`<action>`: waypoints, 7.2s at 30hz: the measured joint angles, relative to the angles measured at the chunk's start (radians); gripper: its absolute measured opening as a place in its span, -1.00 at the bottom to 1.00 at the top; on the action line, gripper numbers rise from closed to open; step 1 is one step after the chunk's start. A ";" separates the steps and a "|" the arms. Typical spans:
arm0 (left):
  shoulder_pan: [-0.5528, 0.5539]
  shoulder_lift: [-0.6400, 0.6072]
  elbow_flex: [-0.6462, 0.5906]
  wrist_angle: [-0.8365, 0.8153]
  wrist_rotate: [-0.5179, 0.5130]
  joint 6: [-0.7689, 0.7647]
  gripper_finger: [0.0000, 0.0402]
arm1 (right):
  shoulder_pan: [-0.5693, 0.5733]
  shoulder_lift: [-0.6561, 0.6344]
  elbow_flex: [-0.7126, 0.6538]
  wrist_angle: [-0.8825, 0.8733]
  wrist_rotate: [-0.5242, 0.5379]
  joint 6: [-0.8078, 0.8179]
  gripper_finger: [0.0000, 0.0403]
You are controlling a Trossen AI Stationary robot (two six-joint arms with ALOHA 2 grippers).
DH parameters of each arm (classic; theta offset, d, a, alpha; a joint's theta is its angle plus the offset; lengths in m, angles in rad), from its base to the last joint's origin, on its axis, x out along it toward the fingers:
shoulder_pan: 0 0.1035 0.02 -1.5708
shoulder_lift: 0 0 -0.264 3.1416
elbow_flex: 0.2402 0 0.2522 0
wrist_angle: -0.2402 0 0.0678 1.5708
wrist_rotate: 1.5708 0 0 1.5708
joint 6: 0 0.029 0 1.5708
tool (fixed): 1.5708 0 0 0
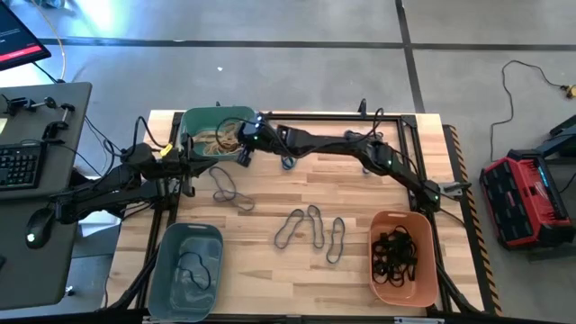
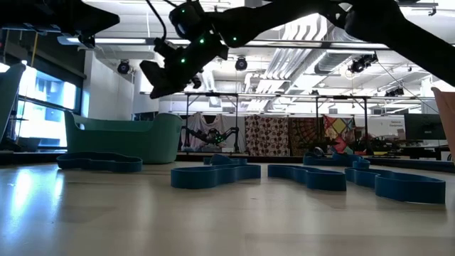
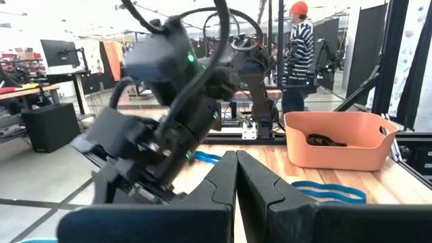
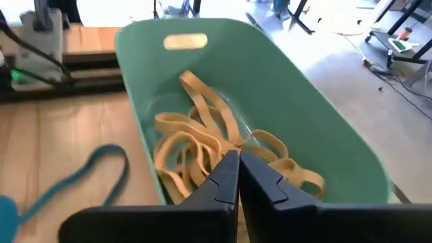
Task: Sort rubber bands into baskets
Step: Put the blue rubber band into the blue bin
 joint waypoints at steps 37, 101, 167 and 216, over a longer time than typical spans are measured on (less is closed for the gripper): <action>-0.001 0.000 0.000 -0.013 -0.002 0.018 -1.00 | 0.237 -0.654 -1.023 0.356 0.185 0.240 -1.00; -0.001 0.000 0.000 -0.006 -0.003 0.019 -1.00 | -0.329 -0.983 -1.559 -0.259 0.207 1.035 0.02; -0.374 0.635 0.000 0.463 -0.307 0.308 -0.29 | 0.396 -0.653 -0.855 0.041 0.209 0.298 -1.00; -0.657 0.776 0.618 -0.485 -0.379 0.151 -1.00 | 0.481 -0.662 -0.854 -0.110 0.232 0.286 -0.45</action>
